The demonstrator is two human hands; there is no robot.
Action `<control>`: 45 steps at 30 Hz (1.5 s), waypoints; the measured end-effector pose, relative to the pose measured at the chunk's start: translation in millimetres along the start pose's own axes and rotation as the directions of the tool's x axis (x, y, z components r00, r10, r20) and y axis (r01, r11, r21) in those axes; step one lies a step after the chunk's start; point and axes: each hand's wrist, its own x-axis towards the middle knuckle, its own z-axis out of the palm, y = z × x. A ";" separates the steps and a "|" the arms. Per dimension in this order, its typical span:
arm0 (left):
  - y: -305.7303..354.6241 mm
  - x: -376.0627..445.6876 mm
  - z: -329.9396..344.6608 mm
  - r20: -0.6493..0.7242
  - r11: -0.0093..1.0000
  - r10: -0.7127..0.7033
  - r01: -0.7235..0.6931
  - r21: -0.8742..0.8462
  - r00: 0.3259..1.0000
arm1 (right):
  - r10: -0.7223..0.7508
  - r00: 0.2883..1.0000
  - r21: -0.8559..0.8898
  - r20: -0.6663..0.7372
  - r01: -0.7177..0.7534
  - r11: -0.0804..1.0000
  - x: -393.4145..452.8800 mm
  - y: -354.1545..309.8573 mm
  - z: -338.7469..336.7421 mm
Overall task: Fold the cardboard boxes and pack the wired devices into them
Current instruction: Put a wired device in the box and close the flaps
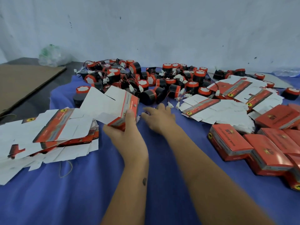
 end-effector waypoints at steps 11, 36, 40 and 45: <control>9.7 -6.2 5.0 0.026 0.993 -0.099 0.100 -0.056 0.995 | 0.075 0.989 0.043 -0.125 -0.070 0.997 -50.3 44.5 -29.8; -4.2 -2.8 3.0 0.043 0.978 -0.069 0.059 0.198 0.997 | 0.041 0.920 0.021 -0.391 -0.035 0.999 -9.5 28.8 -7.4; -7.3 0.8 -0.3 0.025 0.973 -0.062 0.055 0.223 0.998 | -0.025 0.825 0.026 -0.565 0.049 0.998 -28.0 25.7 2.2; -2.2 -1.2 0.1 0.019 0.976 -0.072 0.066 0.207 0.997 | 0.040 0.913 0.198 -0.406 0.045 0.979 -52.3 14.2 1.4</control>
